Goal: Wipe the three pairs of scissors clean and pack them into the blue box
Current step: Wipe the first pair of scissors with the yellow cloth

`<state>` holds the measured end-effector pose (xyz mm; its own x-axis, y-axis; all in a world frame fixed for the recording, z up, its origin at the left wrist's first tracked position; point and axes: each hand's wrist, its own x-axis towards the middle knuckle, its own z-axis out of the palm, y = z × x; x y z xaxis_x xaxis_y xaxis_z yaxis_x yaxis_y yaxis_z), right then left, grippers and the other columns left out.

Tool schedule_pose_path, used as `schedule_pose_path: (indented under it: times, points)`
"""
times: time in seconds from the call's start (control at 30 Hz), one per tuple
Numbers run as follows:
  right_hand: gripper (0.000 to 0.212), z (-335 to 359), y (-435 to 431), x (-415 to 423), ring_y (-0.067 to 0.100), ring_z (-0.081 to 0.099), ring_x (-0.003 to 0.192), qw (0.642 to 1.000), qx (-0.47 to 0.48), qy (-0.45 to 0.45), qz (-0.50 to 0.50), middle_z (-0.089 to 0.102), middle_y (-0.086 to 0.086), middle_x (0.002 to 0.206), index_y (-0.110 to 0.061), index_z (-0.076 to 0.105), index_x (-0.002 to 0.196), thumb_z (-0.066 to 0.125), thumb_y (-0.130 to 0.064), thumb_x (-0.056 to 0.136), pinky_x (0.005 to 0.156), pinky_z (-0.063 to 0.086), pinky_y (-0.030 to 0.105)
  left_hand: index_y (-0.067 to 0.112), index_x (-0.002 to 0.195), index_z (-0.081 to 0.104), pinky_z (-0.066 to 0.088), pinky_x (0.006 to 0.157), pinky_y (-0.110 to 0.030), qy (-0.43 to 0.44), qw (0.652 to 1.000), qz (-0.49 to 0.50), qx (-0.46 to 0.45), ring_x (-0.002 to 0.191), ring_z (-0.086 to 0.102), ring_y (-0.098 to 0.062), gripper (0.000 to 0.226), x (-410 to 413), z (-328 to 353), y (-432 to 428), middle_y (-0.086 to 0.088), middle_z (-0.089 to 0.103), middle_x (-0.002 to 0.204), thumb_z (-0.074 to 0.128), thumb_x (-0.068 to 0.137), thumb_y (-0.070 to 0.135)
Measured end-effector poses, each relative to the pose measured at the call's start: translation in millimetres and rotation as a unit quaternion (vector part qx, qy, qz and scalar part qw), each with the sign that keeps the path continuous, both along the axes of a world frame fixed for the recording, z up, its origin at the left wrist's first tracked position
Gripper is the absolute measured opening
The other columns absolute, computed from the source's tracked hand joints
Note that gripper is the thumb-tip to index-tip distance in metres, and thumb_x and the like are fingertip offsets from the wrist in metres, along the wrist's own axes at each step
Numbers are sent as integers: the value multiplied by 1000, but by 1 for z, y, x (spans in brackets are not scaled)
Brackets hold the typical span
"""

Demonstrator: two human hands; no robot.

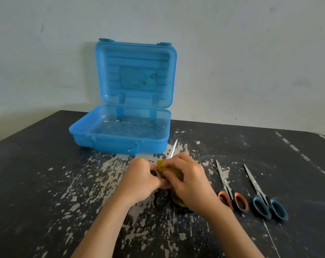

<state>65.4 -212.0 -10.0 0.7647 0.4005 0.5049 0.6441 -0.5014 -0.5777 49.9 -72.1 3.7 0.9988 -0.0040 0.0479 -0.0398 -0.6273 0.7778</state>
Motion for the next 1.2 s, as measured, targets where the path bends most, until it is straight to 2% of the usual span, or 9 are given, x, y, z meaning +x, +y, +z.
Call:
schedule_pose_path:
  times: [0.13,0.23,0.4,0.53,0.73,0.83,0.93,1.03,1.2]
  points:
    - [14,8,-11,4,6,55,84,995,-28,96,19,61,-6,92,-21,71,88,63,-11,83,77,45,18,26,57,63,32,42,-15,13,1000,14,-20,34,47,3,23,2,-3,1,14,52,36,85,62,27]
    - [15,11,-12,2,1,54,81,997,37,58,-30,62,-7,90,-19,70,90,62,-9,83,73,43,13,22,54,57,35,46,-20,11,999,8,-43,36,44,-1,30,3,-4,-1,12,49,34,84,65,29]
    - [9,12,-11,2,6,56,78,992,-11,127,2,63,-6,86,-18,70,88,62,-13,84,72,45,18,9,56,56,30,37,-17,5,992,-6,-125,35,42,-10,39,0,-5,8,0,49,44,81,66,38]
    - [13,15,-16,1,21,63,78,973,110,201,13,70,3,81,-18,71,87,59,-13,87,73,52,36,-4,64,56,30,37,-17,-5,989,20,-147,39,42,-18,72,1,-7,6,-13,47,53,69,55,66]
    - [18,15,-20,2,23,67,76,912,285,291,46,72,10,79,-10,72,80,59,1,83,73,56,36,-9,100,61,31,40,-19,11,991,41,-125,38,41,-14,82,3,-8,9,-8,47,52,75,55,58]
    - [16,14,-21,3,23,66,74,913,324,246,9,72,9,78,-12,71,84,58,-3,85,71,54,42,2,109,62,33,42,-17,9,995,50,-87,37,45,-9,68,4,-9,8,-4,50,50,73,67,54]
    - [15,12,-16,1,34,63,76,956,200,213,33,70,13,80,-18,71,88,59,-8,86,71,53,44,4,66,56,30,38,-13,-5,991,19,-130,35,42,-11,65,3,-8,7,-8,47,52,60,58,68]
    - [16,9,-11,1,13,60,77,983,76,165,21,68,-2,84,-19,72,87,61,-8,85,72,50,27,5,60,51,28,36,-12,-23,988,26,-151,35,40,-13,67,0,-5,7,-11,46,53,48,63,71]
    - [12,3,-5,2,-1,55,86,997,67,4,-37,61,-9,90,-19,71,91,65,-12,83,76,41,7,-13,62,50,29,37,-16,-31,986,2,-163,36,39,-14,87,-1,-7,3,-15,44,55,29,77,71]
